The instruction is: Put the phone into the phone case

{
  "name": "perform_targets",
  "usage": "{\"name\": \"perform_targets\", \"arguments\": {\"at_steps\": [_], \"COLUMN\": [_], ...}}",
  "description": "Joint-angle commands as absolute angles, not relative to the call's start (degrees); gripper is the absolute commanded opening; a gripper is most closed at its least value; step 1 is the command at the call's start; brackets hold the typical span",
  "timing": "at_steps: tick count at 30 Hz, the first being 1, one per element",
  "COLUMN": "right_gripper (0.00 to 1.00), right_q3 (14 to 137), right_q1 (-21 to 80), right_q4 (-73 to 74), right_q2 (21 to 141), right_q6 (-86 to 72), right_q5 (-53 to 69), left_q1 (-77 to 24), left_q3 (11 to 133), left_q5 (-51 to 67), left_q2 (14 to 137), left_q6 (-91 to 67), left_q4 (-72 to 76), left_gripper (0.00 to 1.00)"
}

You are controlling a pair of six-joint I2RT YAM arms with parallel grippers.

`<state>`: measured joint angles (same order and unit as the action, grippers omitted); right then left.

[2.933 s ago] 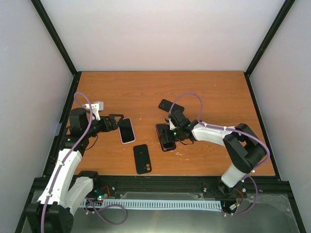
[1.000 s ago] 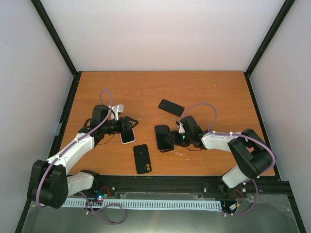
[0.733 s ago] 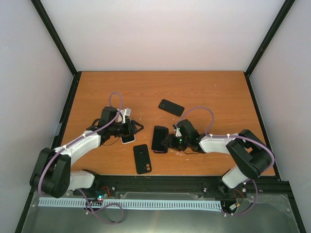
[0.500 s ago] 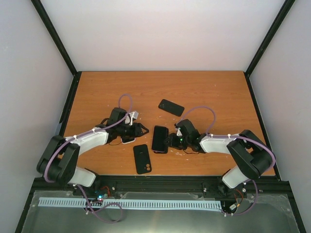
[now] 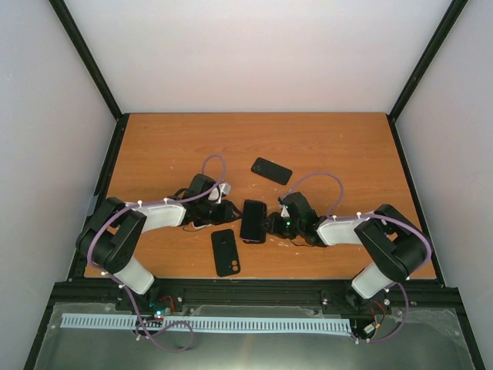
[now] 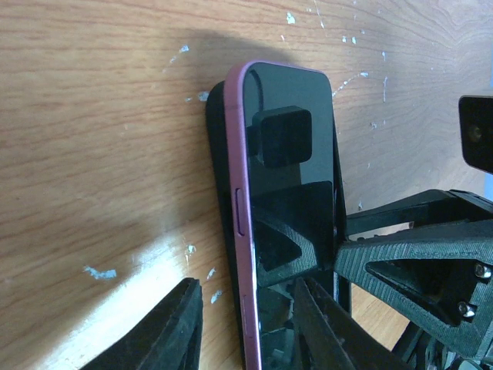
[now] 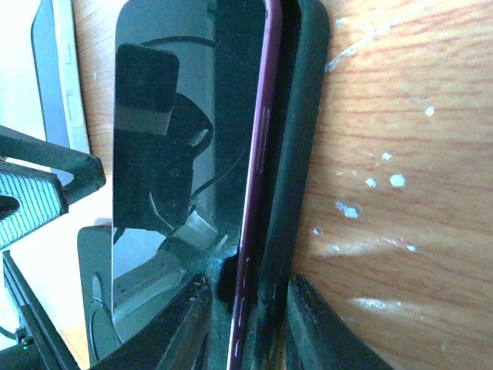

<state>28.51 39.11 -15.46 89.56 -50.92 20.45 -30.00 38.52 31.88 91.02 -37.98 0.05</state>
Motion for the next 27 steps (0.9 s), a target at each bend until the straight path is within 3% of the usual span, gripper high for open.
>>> {"name": "perform_targets", "arguments": {"at_steps": [1, 27], "right_gripper": [0.26, 0.22], "right_q3": [27.25, 25.03], "right_q1": [39.11, 39.11], "right_q4": [-18.85, -22.32], "right_q2": [91.31, 91.67], "right_q6": [-52.05, -53.95], "right_q5": [21.11, 22.39], "left_q1": [-31.73, -34.78], "left_q3": [40.03, 39.51], "left_q5": [31.47, 34.69], "left_q2": [91.69, 94.93], "left_q6": [-38.72, -43.21], "left_q4": [1.76, 5.97], "left_gripper": [0.34, 0.25]}}
